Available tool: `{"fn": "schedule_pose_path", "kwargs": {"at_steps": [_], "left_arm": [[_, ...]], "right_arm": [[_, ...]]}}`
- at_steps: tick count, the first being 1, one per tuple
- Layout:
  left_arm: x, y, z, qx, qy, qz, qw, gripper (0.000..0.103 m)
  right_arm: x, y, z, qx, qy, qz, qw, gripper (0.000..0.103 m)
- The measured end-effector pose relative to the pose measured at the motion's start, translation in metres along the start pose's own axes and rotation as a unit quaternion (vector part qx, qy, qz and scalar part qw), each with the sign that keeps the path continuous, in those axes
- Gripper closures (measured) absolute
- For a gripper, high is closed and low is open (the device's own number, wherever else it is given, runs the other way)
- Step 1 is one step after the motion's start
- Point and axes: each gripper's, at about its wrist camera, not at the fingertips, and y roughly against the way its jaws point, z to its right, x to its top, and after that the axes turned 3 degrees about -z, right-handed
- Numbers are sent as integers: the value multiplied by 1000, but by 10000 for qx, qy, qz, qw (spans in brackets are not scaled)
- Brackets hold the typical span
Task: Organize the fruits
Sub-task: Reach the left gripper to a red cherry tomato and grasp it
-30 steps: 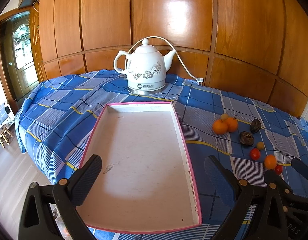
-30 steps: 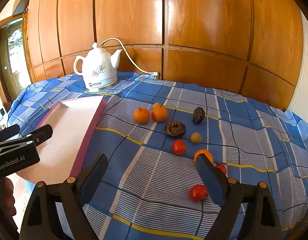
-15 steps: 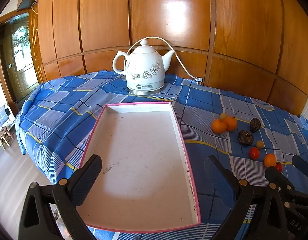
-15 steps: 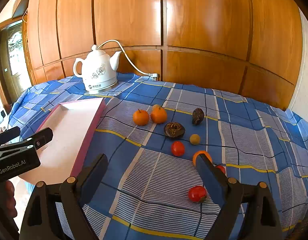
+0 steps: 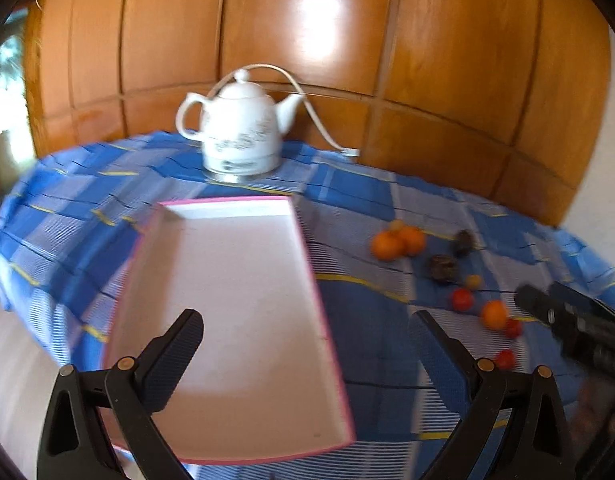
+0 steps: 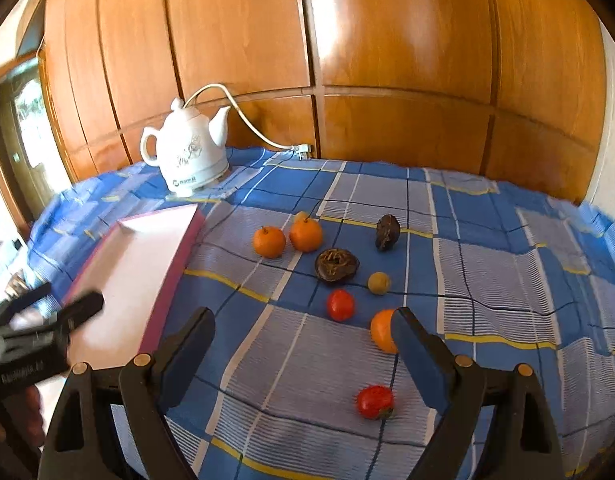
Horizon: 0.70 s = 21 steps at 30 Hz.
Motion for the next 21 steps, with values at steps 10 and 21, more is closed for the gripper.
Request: {"fn": "schedule_pose_path", "kwargs": {"at_steps": [10,21], "left_arm": [[19,-12,49,-851,-1077,-396,9897,0],[3,-43,110,-1220,-1835,-1111,9691,16]], "right_arm": [[63,5,96,-264,-169,-377,9988,12],[52,-20,157,-352,-254,-1019,9939,12]]}}
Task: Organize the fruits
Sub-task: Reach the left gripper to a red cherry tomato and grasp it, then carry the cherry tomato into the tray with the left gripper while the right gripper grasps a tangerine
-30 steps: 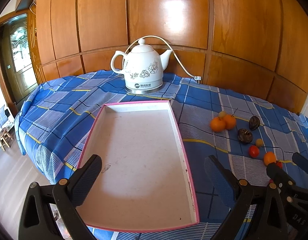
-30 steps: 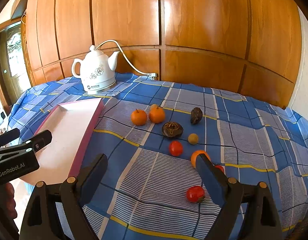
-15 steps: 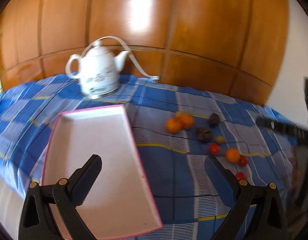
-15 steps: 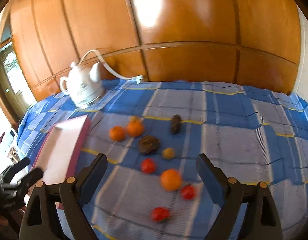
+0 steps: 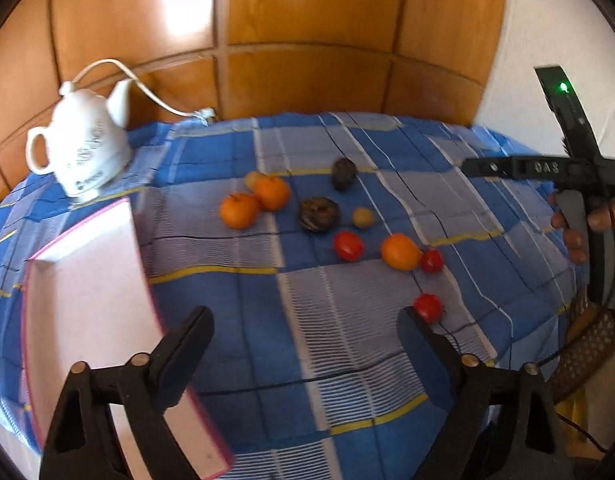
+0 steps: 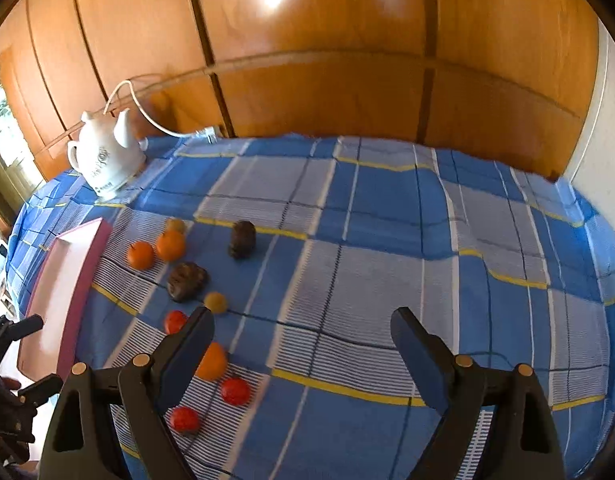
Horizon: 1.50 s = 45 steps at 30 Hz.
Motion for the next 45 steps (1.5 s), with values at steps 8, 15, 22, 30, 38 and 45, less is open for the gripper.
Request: {"fn": "schedule_pose_path", "kwargs": {"at_steps": [8,15,22,30,38,45], "left_arm": [[9,-37,55,-869,-655,-476,9929,40],[7,-82,86,-899,-848,-963,9877,62],[0,-74,71,-905,-458,-623,9929,74],[-13,-57,9,-226,332,-288,9988,74],[-25,-65,-10,-299,656,-176,9972,74],[-24,-67,-11,-360,632,-132,9973,75]], "right_arm": [[-2,-8,7,362,-106,-100,9992,50],[-3,-8,-2,389,122,-106,9991,57],[-3,-13,-5,433,218,-220,9986,61],[-13,-26,-36,915,795,-616,9907,71],[-29,-42,-60,956,1197,-1061,9825,72],[-25,-45,-84,1084,1433,-1003,9786,71]]}}
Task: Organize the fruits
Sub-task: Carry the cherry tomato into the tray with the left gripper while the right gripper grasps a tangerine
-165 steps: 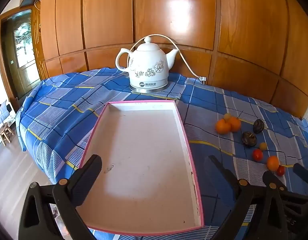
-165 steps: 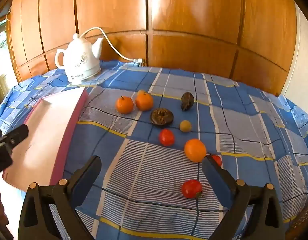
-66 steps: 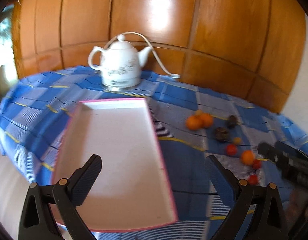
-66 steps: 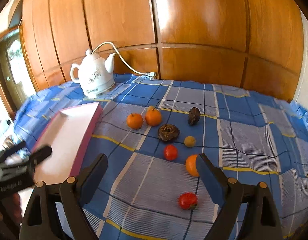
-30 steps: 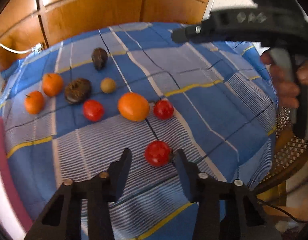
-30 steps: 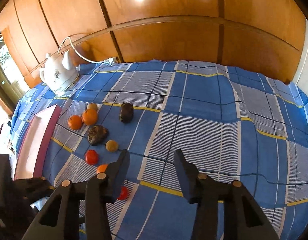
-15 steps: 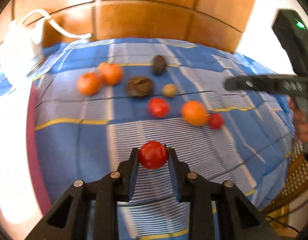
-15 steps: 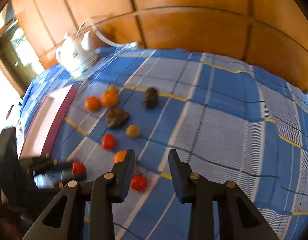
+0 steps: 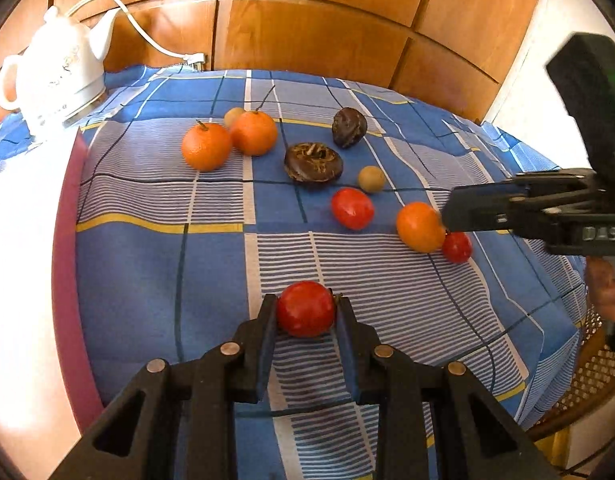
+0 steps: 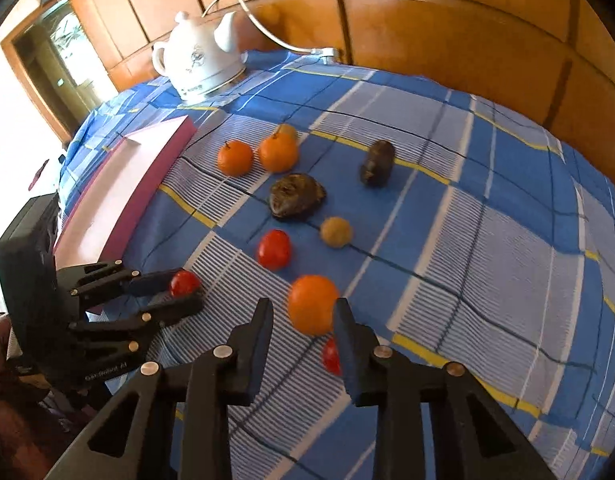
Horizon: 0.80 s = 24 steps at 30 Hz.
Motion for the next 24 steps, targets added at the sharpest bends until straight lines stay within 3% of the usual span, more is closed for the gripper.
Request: {"fn": "schedule_pose_path", "kwargs": {"at_steps": [3,7,12,17,24], "left_arm": [[1,5,0,-26,-10,-5,10000,75],[7,34,-7,-150,32,290,9995,75],[24,80,-50,-213,621,715,9953,75],[39,104,-130,640,1373,904,9843,75],[43,82,-225,1417,2155,454,9651,75]], "right_arm": [[9,-13,-4,-378,156,-123,9991,70],[10,-25,-6,-440,309,-254,9982,68],[7,-33,-2,-443,325,-378,9978,68],[4,-34,-5,-578,476,-360,9965,68],[2,-35,-10,-768,582,-339,9948,68]]}}
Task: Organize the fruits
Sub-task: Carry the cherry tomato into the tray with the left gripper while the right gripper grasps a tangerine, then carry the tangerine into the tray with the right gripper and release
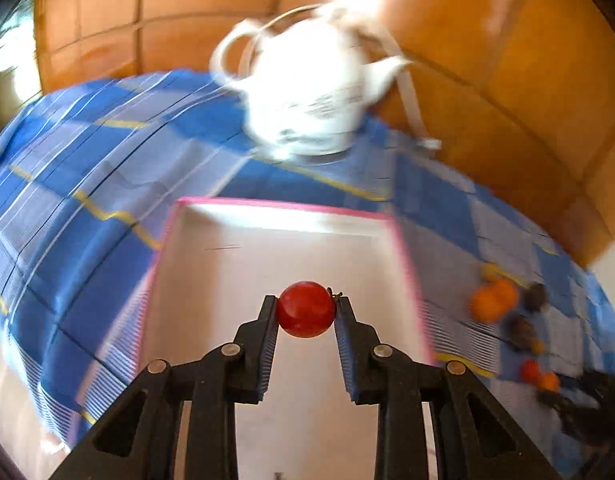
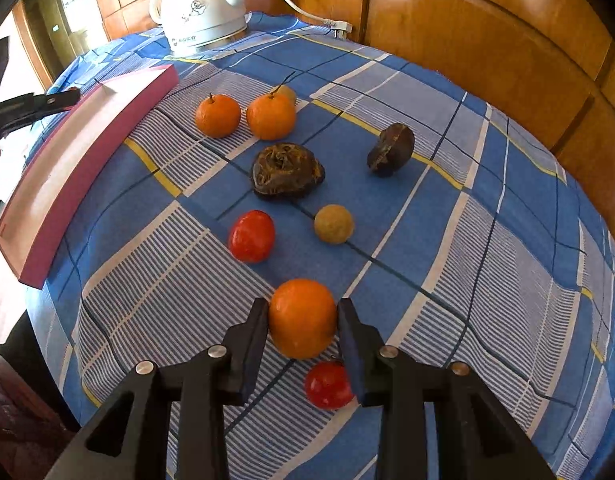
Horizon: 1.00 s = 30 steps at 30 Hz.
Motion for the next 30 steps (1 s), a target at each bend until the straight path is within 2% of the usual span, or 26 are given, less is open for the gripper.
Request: {"fn": "schedule_pose_path", "kwargs": {"at_steps": [3,8,11,13,17,19,23,30], "left_arm": [[0,-14,-12,284,84,-143,9995,74],[-10,-13,-18,446,136,-67,9989,72],[-19,2,-16,538,282,87,9981,68],[-25,13,-15,671,388,258,9967,60],[-33,32,-9,774,400,526,9948,56],[-40,46,-4,880,310,722,9930,48],[-50,67,3,882,249,943,9913,43],[-62,78,9,875,117,1021,9909,37]], "right_arm": [[0,1,0,6,23,-7,10000,68],[1,0,0,17,8,-7,10000,68],[1,1,-1,-24,20,-4,10000,68],[1,1,-2,-43,21,-2,10000,68],[1,3,-4,-55,2,20,10000,68],[1,6,-5,-55,-4,66,10000,68],[3,16,-11,-56,-24,229,9997,68],[8,35,-29,104,16,511,9986,68]]}}
